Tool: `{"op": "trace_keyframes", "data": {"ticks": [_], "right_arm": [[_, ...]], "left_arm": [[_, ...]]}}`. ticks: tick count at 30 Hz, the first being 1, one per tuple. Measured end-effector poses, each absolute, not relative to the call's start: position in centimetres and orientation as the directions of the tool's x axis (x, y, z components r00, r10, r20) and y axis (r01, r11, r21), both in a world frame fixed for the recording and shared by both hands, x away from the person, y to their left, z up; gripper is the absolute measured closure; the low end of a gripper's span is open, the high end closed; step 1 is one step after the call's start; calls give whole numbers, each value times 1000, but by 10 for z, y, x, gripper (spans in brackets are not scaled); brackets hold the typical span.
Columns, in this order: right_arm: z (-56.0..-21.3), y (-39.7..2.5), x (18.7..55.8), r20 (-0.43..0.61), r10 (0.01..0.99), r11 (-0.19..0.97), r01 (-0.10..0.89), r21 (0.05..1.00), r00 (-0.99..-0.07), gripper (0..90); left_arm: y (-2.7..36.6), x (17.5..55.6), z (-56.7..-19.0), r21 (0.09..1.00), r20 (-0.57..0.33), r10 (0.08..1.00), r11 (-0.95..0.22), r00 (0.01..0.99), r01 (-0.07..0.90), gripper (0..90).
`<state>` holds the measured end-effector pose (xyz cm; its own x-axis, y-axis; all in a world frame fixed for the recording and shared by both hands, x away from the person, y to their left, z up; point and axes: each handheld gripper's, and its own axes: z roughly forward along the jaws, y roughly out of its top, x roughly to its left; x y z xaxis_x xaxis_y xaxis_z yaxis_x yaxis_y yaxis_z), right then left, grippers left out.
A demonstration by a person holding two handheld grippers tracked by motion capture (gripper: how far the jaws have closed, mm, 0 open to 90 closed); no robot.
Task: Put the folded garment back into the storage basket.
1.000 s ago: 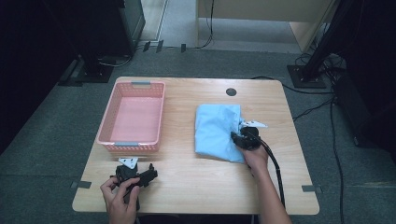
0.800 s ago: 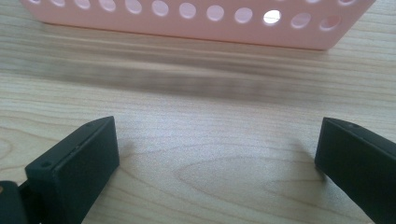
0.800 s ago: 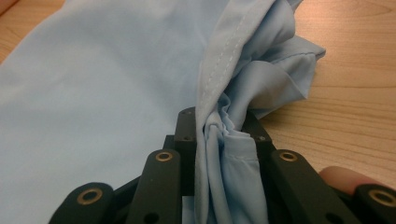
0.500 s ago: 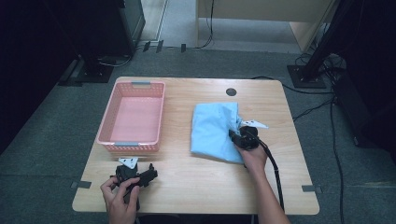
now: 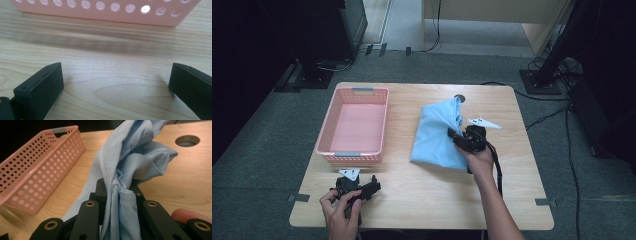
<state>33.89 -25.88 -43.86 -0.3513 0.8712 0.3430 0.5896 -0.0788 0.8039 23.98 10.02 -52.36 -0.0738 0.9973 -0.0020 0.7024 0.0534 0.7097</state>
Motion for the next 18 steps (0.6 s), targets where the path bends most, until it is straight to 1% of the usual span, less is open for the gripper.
{"op": "trace_keyframes", "data": {"ticks": [7,18], "right_arm": [[-417,-247,337,326,863,-57,566,822,-386,771],[-392,-233,337,330,851,-63,544,837,-409,771]], "left_arm": [[100,240,-524,710,-2,997,53,-74,702,0],[100,240,-524,710,-1,997,52,-74,702,0]]}}
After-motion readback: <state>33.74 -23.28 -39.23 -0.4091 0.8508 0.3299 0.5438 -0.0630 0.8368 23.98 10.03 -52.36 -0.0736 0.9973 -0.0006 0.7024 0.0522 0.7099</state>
